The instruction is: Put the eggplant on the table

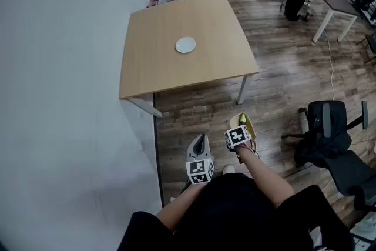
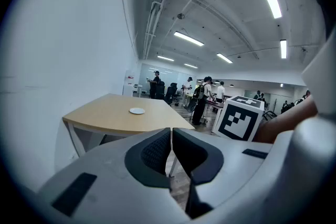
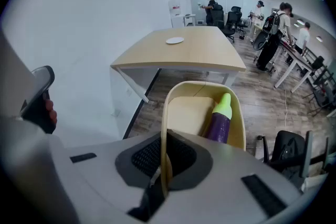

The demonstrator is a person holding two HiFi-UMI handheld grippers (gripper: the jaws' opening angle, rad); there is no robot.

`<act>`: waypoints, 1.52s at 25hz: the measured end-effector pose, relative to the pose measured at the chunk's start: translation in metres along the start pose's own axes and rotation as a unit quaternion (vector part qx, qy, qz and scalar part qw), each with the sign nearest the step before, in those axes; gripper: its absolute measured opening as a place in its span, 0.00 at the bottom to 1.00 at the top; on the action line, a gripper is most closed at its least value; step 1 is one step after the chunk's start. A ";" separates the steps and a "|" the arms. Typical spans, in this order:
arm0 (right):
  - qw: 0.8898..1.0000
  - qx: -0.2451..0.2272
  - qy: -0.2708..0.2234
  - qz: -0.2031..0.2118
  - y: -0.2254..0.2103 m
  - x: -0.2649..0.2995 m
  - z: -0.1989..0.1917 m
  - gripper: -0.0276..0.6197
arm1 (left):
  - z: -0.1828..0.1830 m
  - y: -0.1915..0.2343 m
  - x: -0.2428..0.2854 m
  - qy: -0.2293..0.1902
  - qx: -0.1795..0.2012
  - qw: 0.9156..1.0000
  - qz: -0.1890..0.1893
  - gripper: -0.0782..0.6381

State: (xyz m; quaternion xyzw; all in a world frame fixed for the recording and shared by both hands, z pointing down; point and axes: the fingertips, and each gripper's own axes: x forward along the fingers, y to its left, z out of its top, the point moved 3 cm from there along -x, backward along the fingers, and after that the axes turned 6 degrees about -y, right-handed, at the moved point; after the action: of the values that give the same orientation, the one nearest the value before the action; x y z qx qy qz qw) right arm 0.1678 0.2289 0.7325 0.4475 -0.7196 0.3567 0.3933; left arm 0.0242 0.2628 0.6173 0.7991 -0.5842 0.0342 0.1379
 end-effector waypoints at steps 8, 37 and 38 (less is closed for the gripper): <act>1.000 -0.024 -0.012 -0.010 -0.022 -0.001 0.008 0.14 | 0.004 -0.008 0.014 -0.011 0.000 1.000 0.012 0.14; 0.999 -0.033 0.000 -0.028 -0.090 0.080 0.174 0.14 | 0.033 0.076 0.225 0.029 -0.053 0.998 -0.011 0.14; 0.999 -0.032 0.004 -0.031 -0.091 0.084 0.184 0.14 | 0.038 0.083 0.236 0.031 -0.055 0.998 -0.014 0.14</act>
State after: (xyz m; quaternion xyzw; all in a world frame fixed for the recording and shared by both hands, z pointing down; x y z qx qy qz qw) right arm 0.1818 0.0073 0.7415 0.4551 -0.7152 0.3229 0.4208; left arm 0.0160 0.0114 0.6467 0.7970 -0.5693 0.0252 0.2001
